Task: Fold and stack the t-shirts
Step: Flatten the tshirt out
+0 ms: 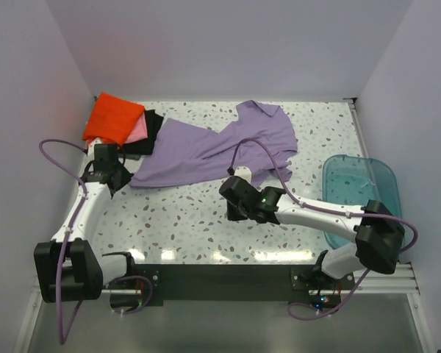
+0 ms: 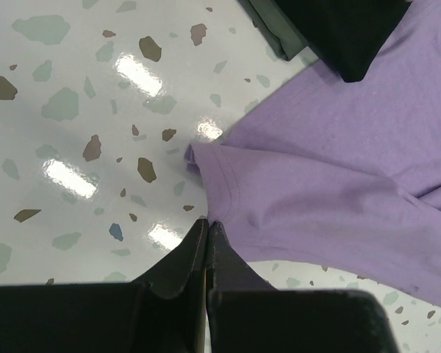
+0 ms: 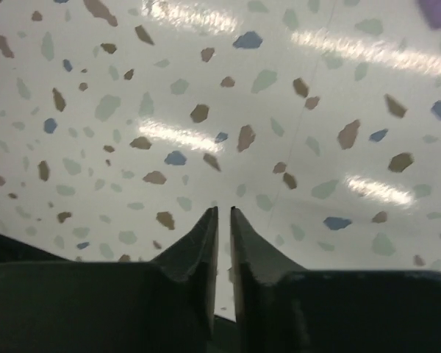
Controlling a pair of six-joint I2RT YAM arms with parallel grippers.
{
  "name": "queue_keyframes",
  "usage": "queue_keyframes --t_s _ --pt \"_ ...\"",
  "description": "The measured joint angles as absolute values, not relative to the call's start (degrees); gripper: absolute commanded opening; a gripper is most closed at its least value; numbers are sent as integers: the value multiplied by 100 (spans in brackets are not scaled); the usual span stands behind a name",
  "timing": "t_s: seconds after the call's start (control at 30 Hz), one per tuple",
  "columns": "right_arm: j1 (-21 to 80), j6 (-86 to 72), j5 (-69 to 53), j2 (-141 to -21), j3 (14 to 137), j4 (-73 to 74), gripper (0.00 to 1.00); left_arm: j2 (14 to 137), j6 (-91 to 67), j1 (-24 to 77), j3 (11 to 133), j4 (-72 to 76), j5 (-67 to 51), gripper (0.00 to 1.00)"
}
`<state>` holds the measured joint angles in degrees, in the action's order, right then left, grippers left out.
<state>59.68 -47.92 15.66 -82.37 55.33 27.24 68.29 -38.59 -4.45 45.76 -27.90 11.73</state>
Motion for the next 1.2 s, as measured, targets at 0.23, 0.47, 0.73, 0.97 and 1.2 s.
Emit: queue_keyframes --t_s 0.23,0.47,0.73,0.97,1.2 --pt "5103 -3806 2082 -8589 5765 2762 41 6858 -3828 -445 4587 -2749 1020 0" --pt "4217 -2314 1968 -9231 5822 2187 46 6866 -3826 -445 4587 -2729 917 0" --pt "4230 -1291 1831 -9948 6187 1789 53 6873 -3782 -445 4587 -2703 888 0" --pt "4143 -1017 1852 -10350 6300 1710 51 6908 -3776 -445 4587 -2694 869 0" --pt "4007 -1009 1846 -10388 6281 1653 46 6934 -3752 -445 4587 -2659 864 0"
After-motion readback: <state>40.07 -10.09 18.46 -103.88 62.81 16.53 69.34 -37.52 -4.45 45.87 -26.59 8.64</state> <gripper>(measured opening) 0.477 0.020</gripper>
